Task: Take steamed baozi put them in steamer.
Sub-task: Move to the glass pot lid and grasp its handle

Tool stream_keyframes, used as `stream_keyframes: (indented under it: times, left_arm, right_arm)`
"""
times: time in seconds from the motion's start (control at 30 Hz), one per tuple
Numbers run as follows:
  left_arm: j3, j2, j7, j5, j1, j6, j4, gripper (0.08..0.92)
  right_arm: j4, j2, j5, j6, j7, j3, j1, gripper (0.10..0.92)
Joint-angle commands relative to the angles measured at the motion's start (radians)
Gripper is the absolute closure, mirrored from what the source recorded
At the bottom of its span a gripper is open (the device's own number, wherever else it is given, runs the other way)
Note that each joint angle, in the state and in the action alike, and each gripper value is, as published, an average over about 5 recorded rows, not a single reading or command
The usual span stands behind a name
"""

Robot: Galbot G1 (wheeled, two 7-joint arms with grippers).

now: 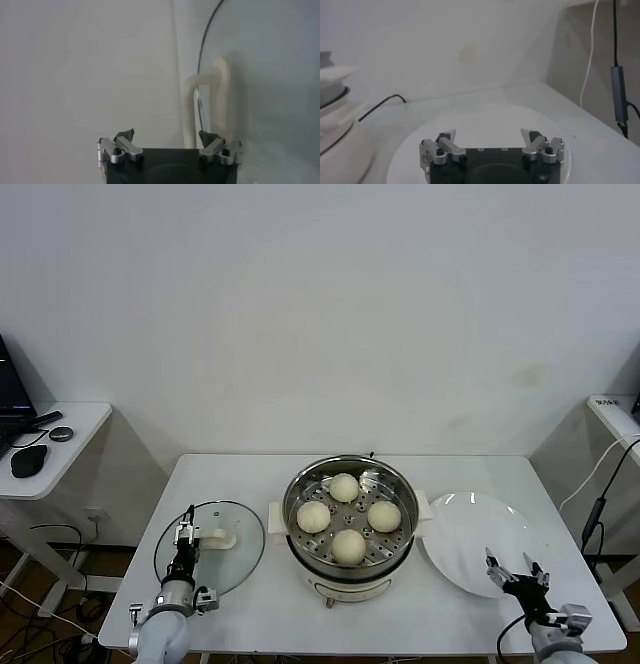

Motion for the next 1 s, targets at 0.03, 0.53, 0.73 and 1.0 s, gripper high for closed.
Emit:
stream_keyframes:
  times: [0.03, 0.53, 0.73, 1.0]
  left_arm:
    - [0.002, 0.001, -0.013, -0.048, -0.032, 0.003, 0.045, 0.177]
    - [0.003, -0.005, 0.025, -0.122, -0.043, -0.003, 0.051, 0.444]
    - [-0.005, -0.013, 0.087, -0.139, -0.026, 0.037, -0.017, 0.617]
    - [-0.022, -0.047, 0.2, -0.139, 0.058, 0.206, -0.251, 0.808]
  right_arm:
    - [0.001, 0.002, 0.0, 0.002, 0.0, 0.002, -0.004, 0.203]
    - [0.0, 0.01, -0.007, 0.008, 0.003, -0.002, -0.01, 0.203]
    - [0.004, 0.009, -0.007, 0.009, 0.002, 0.0, -0.013, 0.203]
    - [0.007, 0.005, 0.0, 0.013, 0.002, 0.01, -0.015, 0.203]
